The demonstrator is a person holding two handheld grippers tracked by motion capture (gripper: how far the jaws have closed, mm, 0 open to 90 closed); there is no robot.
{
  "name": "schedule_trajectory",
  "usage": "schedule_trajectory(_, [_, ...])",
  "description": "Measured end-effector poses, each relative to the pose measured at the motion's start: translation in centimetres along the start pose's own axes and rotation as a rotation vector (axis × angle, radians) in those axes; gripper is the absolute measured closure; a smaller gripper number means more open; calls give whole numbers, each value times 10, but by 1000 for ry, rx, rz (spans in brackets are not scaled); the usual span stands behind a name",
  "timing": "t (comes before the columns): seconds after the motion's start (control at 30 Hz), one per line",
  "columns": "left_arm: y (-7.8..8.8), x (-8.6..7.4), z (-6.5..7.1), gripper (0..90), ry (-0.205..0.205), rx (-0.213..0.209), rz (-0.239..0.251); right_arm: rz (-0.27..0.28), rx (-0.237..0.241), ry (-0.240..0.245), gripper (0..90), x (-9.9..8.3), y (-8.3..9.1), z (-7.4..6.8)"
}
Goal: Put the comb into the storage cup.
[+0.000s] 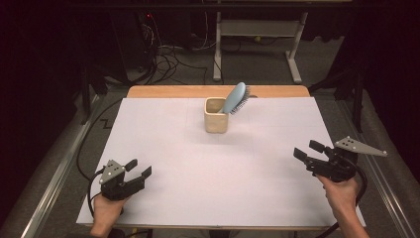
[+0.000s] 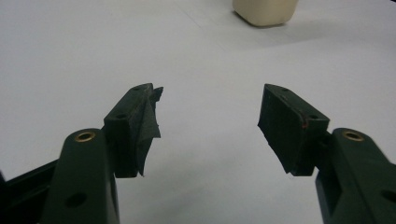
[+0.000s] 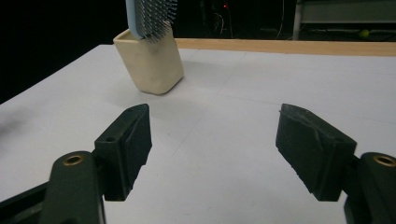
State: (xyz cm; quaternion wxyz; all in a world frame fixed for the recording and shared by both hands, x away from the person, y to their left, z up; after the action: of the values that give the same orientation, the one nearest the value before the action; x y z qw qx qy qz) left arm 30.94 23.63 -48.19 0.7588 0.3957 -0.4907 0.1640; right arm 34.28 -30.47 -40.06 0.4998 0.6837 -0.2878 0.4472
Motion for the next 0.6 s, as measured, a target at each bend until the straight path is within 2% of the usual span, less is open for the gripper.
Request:
schedule_trajectory(0.17, [0, 0, 0, 373, 0, 0, 0, 1, -5, 15, 277, -2, 3, -1])
schedule_trajectory(0.6, [0, 0, 0, 373, 0, 1, 0, 5, -6, 8, 277, -10, 11, 0])
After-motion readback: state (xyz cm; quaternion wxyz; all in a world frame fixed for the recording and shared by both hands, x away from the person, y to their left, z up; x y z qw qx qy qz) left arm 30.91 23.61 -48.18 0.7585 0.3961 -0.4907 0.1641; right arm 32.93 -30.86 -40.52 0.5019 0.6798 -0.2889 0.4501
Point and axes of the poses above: each handheld gripper's, and its own axes: y roughly backward along the jaws, x roughly out of its top, z roughly to its right, the point moved 4 cm from there along -y, roughly forward along the jaws, and after that the axes turned 12 degrees about -x, right-handed, at the moved point
